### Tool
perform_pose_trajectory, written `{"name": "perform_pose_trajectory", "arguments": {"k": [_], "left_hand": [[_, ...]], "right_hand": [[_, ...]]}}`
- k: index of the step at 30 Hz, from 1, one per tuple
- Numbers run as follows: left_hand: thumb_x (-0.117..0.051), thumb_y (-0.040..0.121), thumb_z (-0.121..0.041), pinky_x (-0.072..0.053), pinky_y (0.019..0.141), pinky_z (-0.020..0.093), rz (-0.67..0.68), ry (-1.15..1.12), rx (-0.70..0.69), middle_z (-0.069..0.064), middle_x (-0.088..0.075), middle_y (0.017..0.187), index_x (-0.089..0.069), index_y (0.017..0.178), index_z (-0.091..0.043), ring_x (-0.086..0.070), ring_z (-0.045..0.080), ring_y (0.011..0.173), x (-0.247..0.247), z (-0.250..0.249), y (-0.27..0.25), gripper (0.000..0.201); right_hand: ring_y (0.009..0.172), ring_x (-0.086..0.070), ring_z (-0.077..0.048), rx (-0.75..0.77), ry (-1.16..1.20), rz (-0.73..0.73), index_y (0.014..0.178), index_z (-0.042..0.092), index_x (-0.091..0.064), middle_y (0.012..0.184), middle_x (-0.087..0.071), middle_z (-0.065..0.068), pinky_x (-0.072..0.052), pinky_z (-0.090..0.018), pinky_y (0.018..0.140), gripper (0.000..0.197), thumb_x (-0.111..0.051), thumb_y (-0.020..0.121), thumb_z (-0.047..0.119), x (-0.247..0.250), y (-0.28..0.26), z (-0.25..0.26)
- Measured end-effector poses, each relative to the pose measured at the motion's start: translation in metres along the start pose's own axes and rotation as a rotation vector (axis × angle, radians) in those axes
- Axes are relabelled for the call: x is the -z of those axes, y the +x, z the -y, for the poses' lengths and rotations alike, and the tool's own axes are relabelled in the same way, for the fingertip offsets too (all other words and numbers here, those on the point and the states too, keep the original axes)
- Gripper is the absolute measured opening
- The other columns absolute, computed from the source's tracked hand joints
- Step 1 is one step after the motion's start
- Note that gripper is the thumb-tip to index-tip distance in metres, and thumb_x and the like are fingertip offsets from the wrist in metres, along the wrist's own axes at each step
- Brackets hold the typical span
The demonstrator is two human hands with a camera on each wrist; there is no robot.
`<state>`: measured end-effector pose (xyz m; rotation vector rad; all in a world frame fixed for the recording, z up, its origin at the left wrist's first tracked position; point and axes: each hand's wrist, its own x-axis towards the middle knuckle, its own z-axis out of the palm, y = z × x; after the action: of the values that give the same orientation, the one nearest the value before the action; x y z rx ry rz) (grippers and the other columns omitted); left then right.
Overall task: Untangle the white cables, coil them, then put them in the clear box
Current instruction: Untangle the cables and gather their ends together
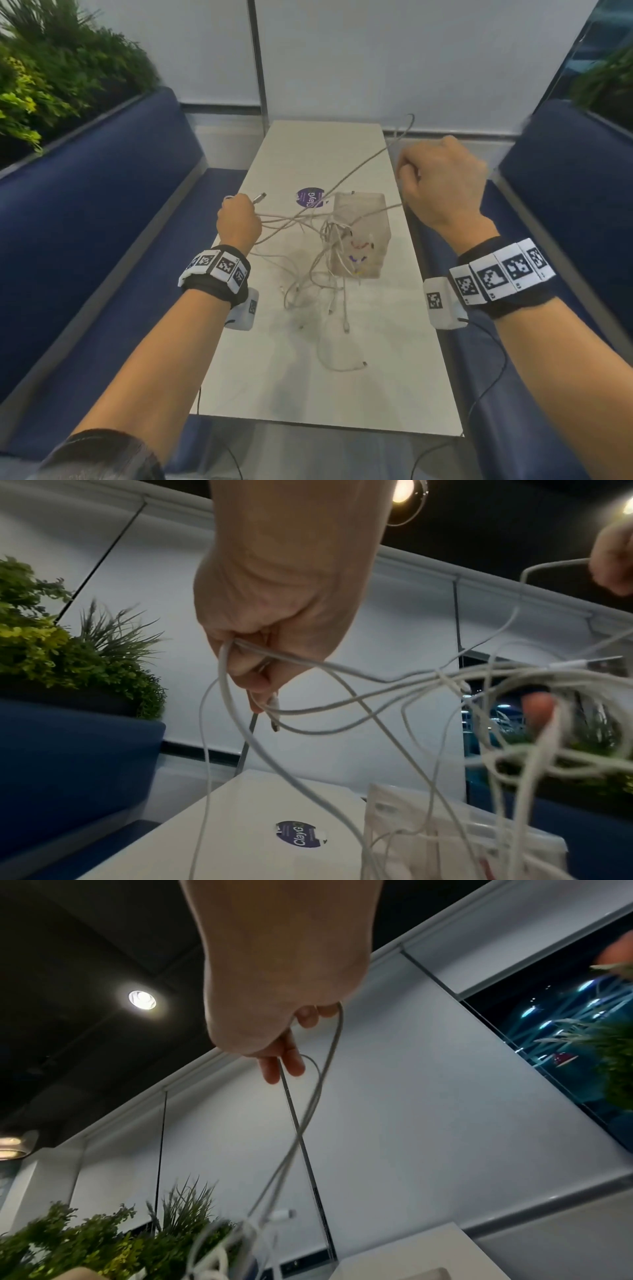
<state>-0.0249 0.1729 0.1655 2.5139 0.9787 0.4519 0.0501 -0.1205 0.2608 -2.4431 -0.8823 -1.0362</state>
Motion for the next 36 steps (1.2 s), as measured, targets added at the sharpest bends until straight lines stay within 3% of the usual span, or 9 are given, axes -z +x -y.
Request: {"name": "perform_pose_trajectory", "arguments": {"k": [2, 4, 7, 11, 14, 19, 24, 31, 36], "left_hand": [[-0.057, 0.095, 0.001, -0.051, 0.095, 0.045, 0.023, -0.010, -0.027, 0.025, -0.061, 0.124, -0.066, 0.121, -0.001, -0.058, 0.041, 0.113, -0.003, -0.004, -0.001, 0.027], [-0.055, 0.094, 0.004, -0.052, 0.096, 0.046, 0.030, -0.050, -0.067, 0.025, -0.061, 0.123, -0.067, 0.122, -0.002, -0.058, 0.041, 0.114, -0.004, -0.010, -0.002, 0.031], [-0.053, 0.094, 0.006, -0.051, 0.094, 0.044, 0.003, -0.093, -0.091, 0.025, -0.061, 0.122, -0.068, 0.119, -0.002, -0.057, 0.041, 0.114, -0.004, -0.014, -0.003, 0.031], [-0.056, 0.093, 0.004, -0.052, 0.094, 0.046, -0.016, -0.084, -0.039, 0.026, -0.060, 0.122, -0.068, 0.120, -0.003, -0.058, 0.043, 0.112, -0.001, -0.005, 0.005, 0.030], [-0.058, 0.093, 0.004, -0.054, 0.093, 0.047, -0.005, -0.041, -0.018, 0.028, -0.061, 0.119, -0.068, 0.119, 0.000, -0.059, 0.043, 0.110, -0.006, 0.005, 0.010, 0.029], [-0.057, 0.093, 0.001, -0.054, 0.091, 0.045, 0.036, 0.008, 0.033, 0.026, -0.058, 0.122, -0.068, 0.117, 0.000, -0.062, 0.042, 0.105, -0.018, 0.013, 0.009, 0.026], [-0.058, 0.093, -0.001, -0.053, 0.092, 0.046, 0.040, 0.045, 0.070, 0.027, -0.057, 0.124, -0.065, 0.120, 0.001, -0.062, 0.044, 0.109, -0.021, 0.020, 0.011, 0.027], [-0.056, 0.093, -0.002, -0.054, 0.094, 0.050, 0.017, 0.014, 0.115, 0.027, -0.059, 0.122, -0.065, 0.118, 0.004, -0.061, 0.044, 0.110, -0.019, 0.027, 0.014, 0.026], [-0.059, 0.093, -0.001, -0.055, 0.092, 0.052, -0.030, -0.040, 0.167, 0.028, -0.061, 0.117, -0.064, 0.111, 0.007, -0.062, 0.045, 0.107, -0.014, 0.035, 0.016, 0.021]], "right_hand": [[0.088, -0.054, -0.028, 0.037, -0.042, 0.154, 0.084, 0.019, -0.069, 0.084, -0.068, 0.000, -0.037, -0.032, 0.062, 0.025, -0.046, 0.086, 0.031, -0.002, 0.000, 0.002], [0.111, -0.047, -0.030, 0.065, -0.247, 0.498, 0.098, 0.029, -0.072, 0.110, -0.064, -0.002, -0.043, -0.039, 0.081, 0.033, -0.051, 0.084, 0.050, -0.010, -0.004, 0.001], [0.135, -0.026, -0.032, 0.075, -0.618, 1.012, 0.119, 0.030, -0.066, 0.142, -0.045, -0.003, -0.027, -0.048, 0.104, 0.069, -0.057, 0.072, 0.079, -0.023, -0.020, -0.005], [0.127, -0.032, -0.030, 0.024, -0.595, 1.136, 0.065, 0.025, -0.068, 0.126, -0.056, 0.001, -0.025, -0.050, 0.102, 0.055, -0.056, 0.075, 0.077, -0.034, -0.039, -0.022], [0.128, -0.032, -0.032, -0.087, -0.463, 1.188, 0.085, 0.024, -0.070, 0.119, -0.057, 0.002, -0.023, -0.053, 0.103, 0.065, -0.039, 0.081, 0.082, -0.037, -0.042, -0.031], [0.129, -0.035, -0.032, -0.187, -0.382, 1.015, 0.082, 0.023, -0.062, 0.117, -0.057, -0.001, -0.025, -0.057, 0.105, 0.046, -0.044, 0.091, 0.064, -0.028, -0.032, -0.040], [0.127, -0.037, -0.034, -0.317, -0.460, 0.783, 0.112, 0.013, -0.062, 0.118, -0.058, -0.005, -0.029, -0.057, 0.101, 0.033, -0.051, 0.090, 0.036, -0.022, -0.029, -0.045], [0.115, -0.042, -0.039, -0.397, -0.308, 0.593, 0.101, 0.004, -0.066, 0.112, -0.055, -0.012, -0.042, -0.055, 0.089, 0.026, -0.056, 0.088, 0.024, -0.030, -0.036, -0.051], [0.113, -0.041, -0.036, -0.309, -0.436, 0.502, 0.092, 0.015, -0.075, 0.114, -0.055, -0.010, -0.041, -0.048, 0.082, 0.017, -0.062, 0.085, 0.025, -0.036, -0.045, -0.059]]}}
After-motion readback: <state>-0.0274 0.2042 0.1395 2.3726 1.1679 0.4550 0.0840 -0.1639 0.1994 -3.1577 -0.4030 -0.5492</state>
